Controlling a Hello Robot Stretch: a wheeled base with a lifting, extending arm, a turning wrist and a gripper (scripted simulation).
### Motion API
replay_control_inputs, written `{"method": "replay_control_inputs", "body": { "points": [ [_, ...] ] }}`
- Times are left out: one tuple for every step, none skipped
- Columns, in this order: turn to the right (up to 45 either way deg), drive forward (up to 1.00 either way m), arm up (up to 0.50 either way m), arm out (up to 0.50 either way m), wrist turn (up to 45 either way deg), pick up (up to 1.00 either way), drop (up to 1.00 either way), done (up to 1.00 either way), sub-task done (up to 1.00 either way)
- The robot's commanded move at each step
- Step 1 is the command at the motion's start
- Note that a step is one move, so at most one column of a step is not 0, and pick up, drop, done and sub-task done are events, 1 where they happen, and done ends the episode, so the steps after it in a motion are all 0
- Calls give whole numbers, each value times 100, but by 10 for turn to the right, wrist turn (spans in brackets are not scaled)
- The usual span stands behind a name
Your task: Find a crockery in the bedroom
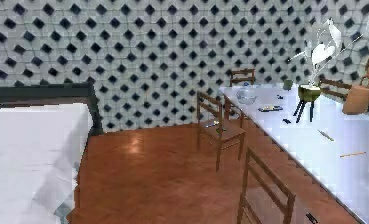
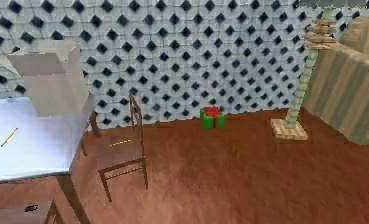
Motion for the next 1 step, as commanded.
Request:
{"method": "replay_control_inputs", "body": {
  "points": [
    [0, 100, 0, 0, 0, 0, 0, 0, 0]
  ]
}}
